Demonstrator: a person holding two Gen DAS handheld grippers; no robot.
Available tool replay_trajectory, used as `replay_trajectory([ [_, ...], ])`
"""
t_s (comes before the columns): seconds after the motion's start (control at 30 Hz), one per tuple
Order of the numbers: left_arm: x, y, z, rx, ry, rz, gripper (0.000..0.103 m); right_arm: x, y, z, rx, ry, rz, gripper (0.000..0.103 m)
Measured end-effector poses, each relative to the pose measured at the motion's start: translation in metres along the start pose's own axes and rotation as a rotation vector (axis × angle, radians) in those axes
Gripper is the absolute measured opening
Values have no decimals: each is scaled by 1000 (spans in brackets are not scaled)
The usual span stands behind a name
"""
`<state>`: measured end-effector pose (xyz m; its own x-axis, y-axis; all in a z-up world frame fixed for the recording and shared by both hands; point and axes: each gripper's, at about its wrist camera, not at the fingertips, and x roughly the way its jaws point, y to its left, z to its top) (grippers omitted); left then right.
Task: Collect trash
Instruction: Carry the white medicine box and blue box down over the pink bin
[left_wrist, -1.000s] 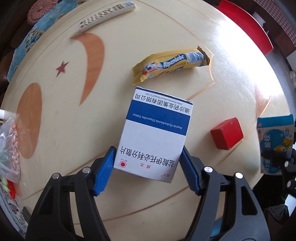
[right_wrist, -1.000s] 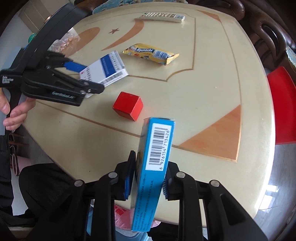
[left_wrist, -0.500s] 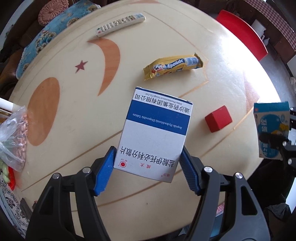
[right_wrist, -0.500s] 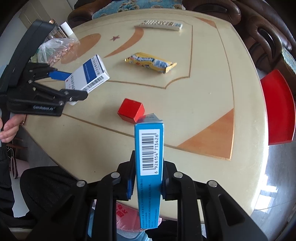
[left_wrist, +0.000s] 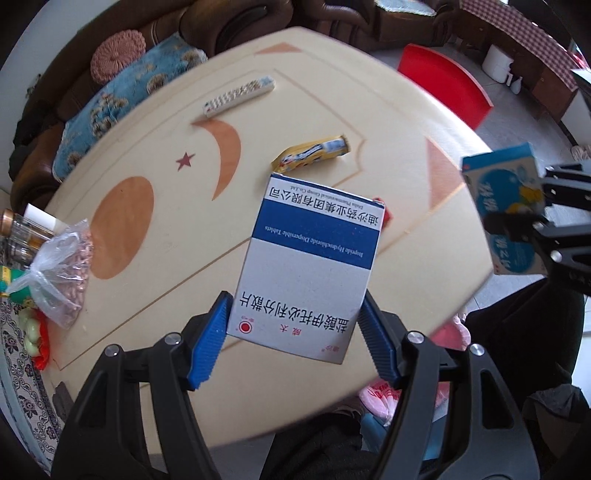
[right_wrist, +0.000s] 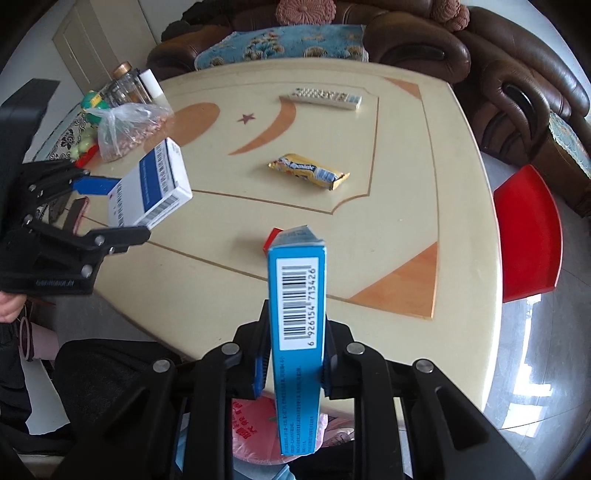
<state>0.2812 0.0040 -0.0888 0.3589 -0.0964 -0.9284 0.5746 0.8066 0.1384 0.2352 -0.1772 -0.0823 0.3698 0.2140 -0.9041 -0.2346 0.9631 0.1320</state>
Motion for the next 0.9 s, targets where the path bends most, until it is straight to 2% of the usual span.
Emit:
replay_trajectory([
  [0.5, -66, -67, -60, 65, -94, 12, 67, -66, 26, -64, -28, -59, 2, 22],
  [0.7, -69, -88, -82, 79, -102, -7, 67, -72, 32, -90, -32, -54, 15, 22],
  [0.9, -52, -105, -106, 72, -74, -43, 67, -65, 39, -121, -30, -24, 33, 22],
])
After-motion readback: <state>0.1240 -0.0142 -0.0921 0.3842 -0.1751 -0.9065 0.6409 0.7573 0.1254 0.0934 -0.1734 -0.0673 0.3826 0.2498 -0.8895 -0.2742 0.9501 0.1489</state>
